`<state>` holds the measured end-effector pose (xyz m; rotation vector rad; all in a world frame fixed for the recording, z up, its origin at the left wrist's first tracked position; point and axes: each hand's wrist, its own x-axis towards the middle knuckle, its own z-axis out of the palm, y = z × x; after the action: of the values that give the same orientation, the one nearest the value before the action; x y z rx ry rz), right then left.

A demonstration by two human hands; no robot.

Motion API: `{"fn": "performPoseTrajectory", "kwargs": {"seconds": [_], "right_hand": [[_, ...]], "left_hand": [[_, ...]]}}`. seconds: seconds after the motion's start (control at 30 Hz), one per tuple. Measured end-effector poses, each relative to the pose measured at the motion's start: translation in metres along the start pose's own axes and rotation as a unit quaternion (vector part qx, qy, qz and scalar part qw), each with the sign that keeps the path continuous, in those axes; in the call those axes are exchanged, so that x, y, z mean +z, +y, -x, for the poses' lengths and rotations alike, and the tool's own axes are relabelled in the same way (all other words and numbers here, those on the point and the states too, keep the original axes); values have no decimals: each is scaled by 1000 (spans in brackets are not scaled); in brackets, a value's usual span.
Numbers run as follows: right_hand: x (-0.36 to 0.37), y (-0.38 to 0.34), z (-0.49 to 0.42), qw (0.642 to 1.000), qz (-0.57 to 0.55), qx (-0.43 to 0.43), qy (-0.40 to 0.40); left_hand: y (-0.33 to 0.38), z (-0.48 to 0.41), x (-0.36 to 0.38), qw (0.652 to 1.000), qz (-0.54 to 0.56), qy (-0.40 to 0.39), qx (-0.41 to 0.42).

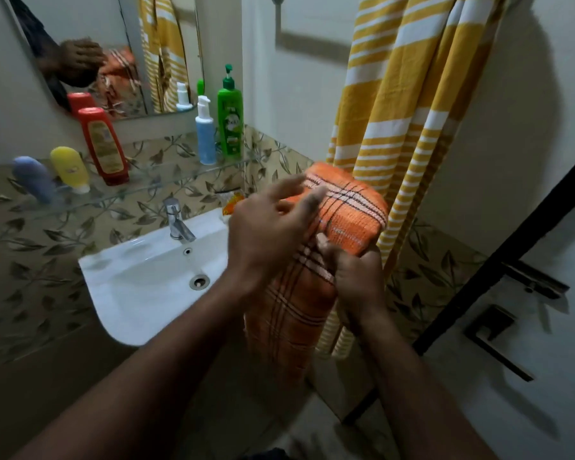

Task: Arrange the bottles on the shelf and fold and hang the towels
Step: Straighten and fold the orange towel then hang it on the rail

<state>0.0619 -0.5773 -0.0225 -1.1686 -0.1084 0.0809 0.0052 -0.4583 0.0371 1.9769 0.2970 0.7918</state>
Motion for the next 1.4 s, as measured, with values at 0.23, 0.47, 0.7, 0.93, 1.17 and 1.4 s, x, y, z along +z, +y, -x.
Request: {"fn": "performPoseTrajectory", "kwargs": {"seconds": [0.23,0.47,0.7,0.93,1.17,1.4], "right_hand": [[-19,-25,-8,995,5,52,-80],[-26,-38,-12,994,38,43,-97],[-21,-49,-30,996,20,-3,-84],[0,-71,-55,994,53,-32,-86],[39,-102,-94,977,157,-123,-68],[103,-166,-137,862,321,-390,36]], "left_hand": [[-65,-21,-10,834,288,-287,-373],[-75,-29,-1,810,436,-244,-306],[-72,-48,2,874,402,-195,-190],[-41,-80,1,916,363,-93,-145],[-13,-120,-3,924,369,-26,-98],[25,-216,-36,955,293,-12,35]]}}
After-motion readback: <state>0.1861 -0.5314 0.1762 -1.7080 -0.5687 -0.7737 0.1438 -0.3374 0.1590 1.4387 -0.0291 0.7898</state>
